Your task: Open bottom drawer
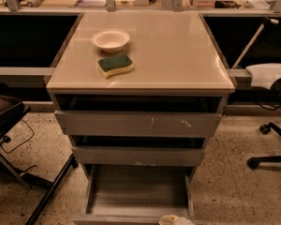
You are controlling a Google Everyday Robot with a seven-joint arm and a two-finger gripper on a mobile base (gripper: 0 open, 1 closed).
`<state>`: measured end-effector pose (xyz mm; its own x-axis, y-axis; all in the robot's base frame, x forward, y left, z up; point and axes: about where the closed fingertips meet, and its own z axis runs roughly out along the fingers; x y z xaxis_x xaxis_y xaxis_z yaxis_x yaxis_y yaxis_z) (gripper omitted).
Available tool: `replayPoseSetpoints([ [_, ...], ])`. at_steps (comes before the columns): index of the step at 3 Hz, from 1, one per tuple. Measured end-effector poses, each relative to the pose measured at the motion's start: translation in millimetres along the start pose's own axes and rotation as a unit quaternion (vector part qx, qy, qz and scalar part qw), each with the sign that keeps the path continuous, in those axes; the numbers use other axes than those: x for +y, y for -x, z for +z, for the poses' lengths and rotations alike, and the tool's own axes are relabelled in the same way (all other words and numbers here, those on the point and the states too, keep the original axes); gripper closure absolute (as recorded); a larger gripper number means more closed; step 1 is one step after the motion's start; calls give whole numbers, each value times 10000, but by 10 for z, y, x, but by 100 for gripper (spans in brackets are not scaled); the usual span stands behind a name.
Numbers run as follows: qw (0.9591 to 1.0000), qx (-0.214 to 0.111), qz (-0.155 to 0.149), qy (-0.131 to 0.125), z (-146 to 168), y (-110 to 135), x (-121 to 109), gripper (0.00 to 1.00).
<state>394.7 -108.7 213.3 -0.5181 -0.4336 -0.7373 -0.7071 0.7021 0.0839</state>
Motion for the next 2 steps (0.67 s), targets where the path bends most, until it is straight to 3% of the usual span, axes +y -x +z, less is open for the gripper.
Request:
replayPoseSetpoints([
  [1,9960,-121,-336,824,-109,-381,1059,100],
  [2,9855,-114,-722,1533,-546,-1130,1958,100],
])
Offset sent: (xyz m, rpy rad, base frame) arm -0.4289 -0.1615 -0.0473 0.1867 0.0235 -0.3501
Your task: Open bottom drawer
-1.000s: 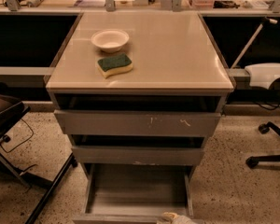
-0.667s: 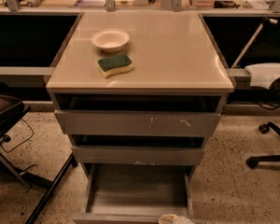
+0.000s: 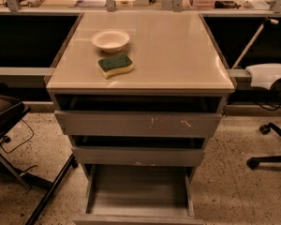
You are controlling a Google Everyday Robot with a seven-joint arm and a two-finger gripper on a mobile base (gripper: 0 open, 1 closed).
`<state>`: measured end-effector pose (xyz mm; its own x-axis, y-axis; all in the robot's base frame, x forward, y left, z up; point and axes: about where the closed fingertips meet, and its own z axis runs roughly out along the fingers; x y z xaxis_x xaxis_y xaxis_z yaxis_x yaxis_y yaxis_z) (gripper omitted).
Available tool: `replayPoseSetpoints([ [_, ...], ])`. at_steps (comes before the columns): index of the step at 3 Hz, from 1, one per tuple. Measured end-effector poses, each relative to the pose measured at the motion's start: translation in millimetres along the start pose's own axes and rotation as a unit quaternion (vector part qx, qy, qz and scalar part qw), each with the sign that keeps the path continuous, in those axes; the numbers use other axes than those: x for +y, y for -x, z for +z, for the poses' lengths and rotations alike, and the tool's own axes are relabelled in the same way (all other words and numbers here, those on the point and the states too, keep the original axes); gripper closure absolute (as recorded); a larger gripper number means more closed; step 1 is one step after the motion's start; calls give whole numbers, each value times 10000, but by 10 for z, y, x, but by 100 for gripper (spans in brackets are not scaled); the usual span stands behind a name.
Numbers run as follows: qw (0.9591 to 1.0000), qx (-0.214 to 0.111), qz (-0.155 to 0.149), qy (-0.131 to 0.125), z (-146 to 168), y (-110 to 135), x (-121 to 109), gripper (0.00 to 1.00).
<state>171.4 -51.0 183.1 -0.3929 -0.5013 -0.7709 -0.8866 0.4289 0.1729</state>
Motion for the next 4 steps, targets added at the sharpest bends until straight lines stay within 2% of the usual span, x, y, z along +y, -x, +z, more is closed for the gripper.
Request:
replayPoseSetpoints([
  [1,9998,-17,175,14,-356,-585,352,100],
  [2,9997,-63,218,3,-395,-591,367,82],
  [4,9997,-64,219,4,-392,-559,342,36],
])
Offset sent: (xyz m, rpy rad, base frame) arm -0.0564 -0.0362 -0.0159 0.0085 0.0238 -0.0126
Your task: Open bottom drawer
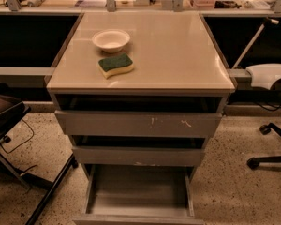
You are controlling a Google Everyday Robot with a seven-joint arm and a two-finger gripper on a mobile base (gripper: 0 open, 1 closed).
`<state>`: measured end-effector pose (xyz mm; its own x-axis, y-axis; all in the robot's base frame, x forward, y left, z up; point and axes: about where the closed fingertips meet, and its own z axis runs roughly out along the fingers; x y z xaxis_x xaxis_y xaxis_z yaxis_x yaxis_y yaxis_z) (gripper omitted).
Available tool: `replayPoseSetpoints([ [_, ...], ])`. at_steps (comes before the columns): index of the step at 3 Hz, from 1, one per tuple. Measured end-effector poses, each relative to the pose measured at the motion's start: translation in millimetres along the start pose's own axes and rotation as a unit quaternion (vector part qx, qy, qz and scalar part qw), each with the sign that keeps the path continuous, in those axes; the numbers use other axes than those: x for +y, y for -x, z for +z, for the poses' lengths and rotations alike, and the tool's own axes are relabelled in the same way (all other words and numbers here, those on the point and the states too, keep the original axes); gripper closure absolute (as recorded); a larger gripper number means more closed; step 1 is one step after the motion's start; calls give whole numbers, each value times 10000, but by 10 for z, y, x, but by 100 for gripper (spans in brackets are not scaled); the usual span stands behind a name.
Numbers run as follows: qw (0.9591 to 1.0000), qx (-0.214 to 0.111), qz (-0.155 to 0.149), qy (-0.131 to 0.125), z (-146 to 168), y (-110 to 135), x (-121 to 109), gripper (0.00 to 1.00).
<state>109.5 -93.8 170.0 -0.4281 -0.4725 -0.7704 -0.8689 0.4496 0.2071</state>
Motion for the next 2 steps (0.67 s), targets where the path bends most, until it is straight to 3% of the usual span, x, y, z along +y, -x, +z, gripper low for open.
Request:
replayPoseSetpoints([
  [1,10000,0,0,0,0,0,0,13],
  [2,10000,0,0,0,0,0,0,0],
])
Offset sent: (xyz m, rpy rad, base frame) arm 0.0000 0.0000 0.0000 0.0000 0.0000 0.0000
